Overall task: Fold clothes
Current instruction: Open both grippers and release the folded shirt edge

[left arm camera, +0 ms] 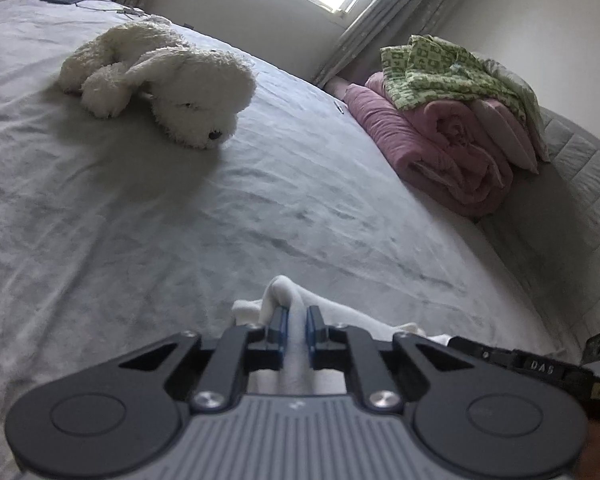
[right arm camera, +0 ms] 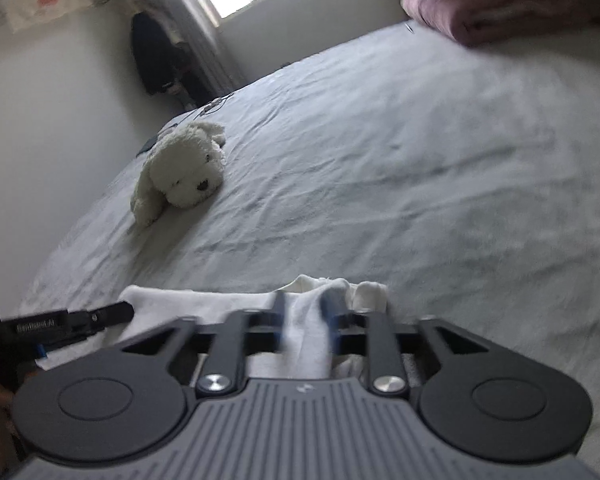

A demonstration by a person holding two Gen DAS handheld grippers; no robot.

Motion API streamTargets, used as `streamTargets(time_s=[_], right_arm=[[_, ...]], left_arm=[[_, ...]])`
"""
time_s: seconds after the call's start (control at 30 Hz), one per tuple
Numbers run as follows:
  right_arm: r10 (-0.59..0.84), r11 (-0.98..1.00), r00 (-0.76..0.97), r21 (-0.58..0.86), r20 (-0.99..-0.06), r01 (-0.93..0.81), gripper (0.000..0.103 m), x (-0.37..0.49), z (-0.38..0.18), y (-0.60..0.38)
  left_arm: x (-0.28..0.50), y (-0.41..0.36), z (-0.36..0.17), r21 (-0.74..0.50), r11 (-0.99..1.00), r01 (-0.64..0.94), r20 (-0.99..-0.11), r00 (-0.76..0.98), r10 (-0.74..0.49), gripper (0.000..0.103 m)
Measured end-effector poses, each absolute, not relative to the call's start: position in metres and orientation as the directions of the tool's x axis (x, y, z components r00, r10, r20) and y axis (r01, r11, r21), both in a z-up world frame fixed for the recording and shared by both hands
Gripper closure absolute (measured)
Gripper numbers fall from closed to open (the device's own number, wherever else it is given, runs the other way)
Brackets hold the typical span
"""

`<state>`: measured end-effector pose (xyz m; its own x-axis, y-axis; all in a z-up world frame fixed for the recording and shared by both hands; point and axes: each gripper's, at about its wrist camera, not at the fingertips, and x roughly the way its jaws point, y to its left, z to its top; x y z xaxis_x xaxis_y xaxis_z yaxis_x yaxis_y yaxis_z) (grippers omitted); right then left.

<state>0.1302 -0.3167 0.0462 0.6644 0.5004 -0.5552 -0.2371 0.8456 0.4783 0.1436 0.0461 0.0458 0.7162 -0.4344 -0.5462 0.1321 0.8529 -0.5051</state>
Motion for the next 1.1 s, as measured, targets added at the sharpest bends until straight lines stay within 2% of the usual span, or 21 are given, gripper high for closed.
streamTargets(time_s=[0.1, 0.23, 0.33, 0.6, 0.8, 0.9, 0.97, 1.07, 1.1], right_arm=[[0.463, 0.874, 0.653, 0.432, -0.599, -0.224, 0.069, 0.135, 0.045, -0.309], [0.407, 0.91, 0.67, 0.343, -0.621, -0.234, 0.089, 0.132, 0.043, -0.299], [0.397, 0.914, 0.691, 0.332, -0.604, -0.234, 0.093, 0.127, 0.044, -0.302], [0.381, 0.922, 0.808, 0.255, -0.45, -0.293, 0.094, 0.099, 0.071, -0.3], [0.347, 0.938, 0.777, 0.199, -0.525, -0.284, 0.094, 0.114, 0.04, -0.292], [0.328, 0.943, 0.779, 0.144, -0.535, -0.299, 0.094, 0.115, 0.03, -0.284], [0.33, 0.943, 0.778, 0.158, -0.534, -0.292, 0.094, 0.115, 0.035, -0.287], [0.312, 0.95, 0.783, 0.154, -0.539, -0.273, 0.093, 0.105, 0.048, -0.291], [0.303, 0.953, 0.785, 0.146, -0.54, -0.267, 0.085, 0.1, 0.053, -0.292]], left_arm=[[0.149, 0.046, 0.045, -0.505, 0.853, 0.131, -0.549, 0.714, -0.435, 0.093], [0.15, 0.041, 0.042, -0.466, 0.874, 0.138, -0.56, 0.719, -0.412, 0.094], [0.148, 0.041, 0.043, -0.457, 0.877, 0.147, -0.552, 0.727, -0.409, 0.096], [0.139, 0.046, 0.047, -0.478, 0.864, 0.157, -0.502, 0.759, -0.416, 0.097], [0.137, 0.038, 0.034, -0.416, 0.897, 0.15, -0.526, 0.765, -0.372, 0.097], [0.136, 0.039, 0.032, -0.414, 0.899, 0.145, -0.526, 0.768, -0.366, 0.096], [0.133, 0.039, 0.034, -0.411, 0.9, 0.148, -0.527, 0.767, -0.367, 0.095], [0.128, 0.041, 0.041, -0.412, 0.9, 0.144, -0.536, 0.76, -0.367, 0.086], [0.125, 0.043, 0.044, -0.408, 0.902, 0.141, -0.538, 0.761, -0.363, 0.085]])
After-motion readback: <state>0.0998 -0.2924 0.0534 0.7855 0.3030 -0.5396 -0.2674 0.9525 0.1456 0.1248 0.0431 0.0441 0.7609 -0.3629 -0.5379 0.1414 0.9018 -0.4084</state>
